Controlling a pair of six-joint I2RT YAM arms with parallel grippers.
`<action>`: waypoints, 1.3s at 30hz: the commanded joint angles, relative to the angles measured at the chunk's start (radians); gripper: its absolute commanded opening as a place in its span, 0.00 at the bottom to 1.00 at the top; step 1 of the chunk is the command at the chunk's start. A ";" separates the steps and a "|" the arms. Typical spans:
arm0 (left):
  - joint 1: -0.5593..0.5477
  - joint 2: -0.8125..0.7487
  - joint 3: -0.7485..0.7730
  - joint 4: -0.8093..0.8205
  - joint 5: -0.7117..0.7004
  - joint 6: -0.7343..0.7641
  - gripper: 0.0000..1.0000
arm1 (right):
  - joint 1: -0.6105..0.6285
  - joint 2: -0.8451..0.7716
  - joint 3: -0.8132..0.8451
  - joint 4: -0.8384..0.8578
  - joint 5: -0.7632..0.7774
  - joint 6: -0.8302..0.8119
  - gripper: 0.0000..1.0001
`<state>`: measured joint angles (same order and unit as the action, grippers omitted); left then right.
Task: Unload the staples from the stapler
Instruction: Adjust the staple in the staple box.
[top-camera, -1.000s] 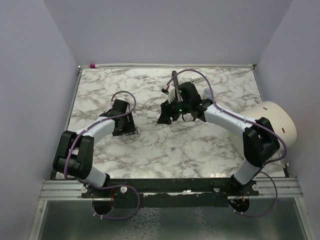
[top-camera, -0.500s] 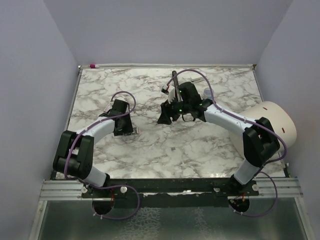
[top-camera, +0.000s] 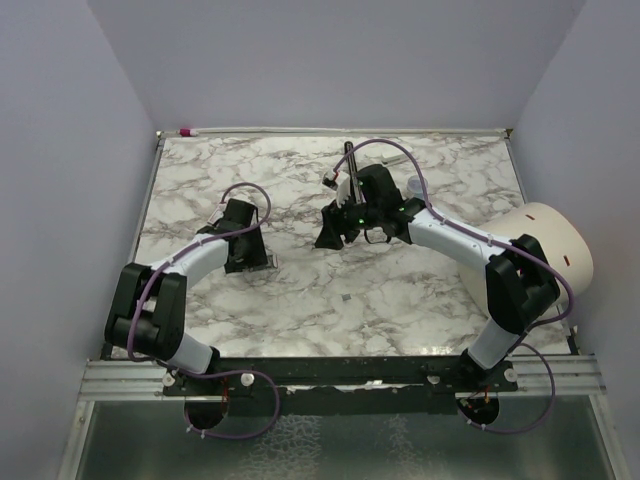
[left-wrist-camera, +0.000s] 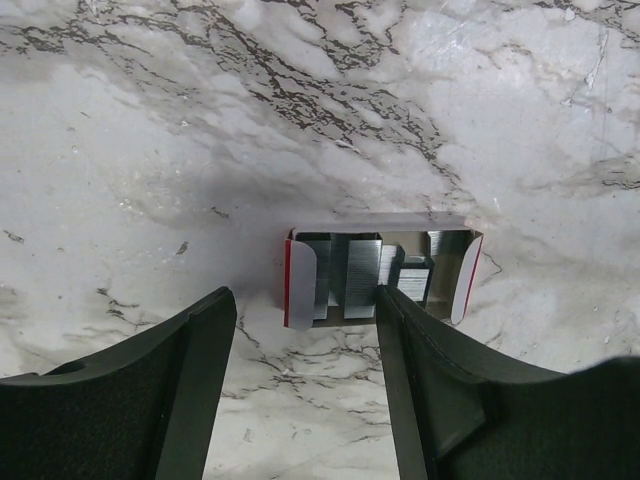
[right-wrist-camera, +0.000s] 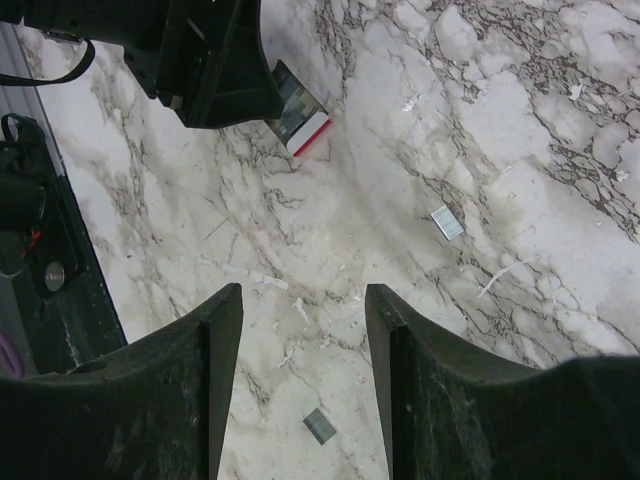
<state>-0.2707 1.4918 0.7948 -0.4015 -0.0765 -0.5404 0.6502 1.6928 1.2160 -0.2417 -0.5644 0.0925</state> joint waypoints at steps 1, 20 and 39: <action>-0.003 -0.051 0.021 -0.038 -0.025 -0.005 0.61 | -0.005 0.005 -0.006 0.022 -0.027 -0.013 0.53; -0.003 0.017 0.007 -0.001 -0.003 0.003 0.65 | -0.004 0.004 -0.004 0.018 -0.038 -0.010 0.53; -0.003 -0.007 0.013 -0.013 -0.008 0.002 0.61 | -0.004 0.019 -0.001 0.015 -0.046 -0.010 0.53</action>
<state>-0.2707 1.4937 0.7948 -0.4129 -0.0814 -0.5392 0.6502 1.6962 1.2160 -0.2417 -0.5854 0.0925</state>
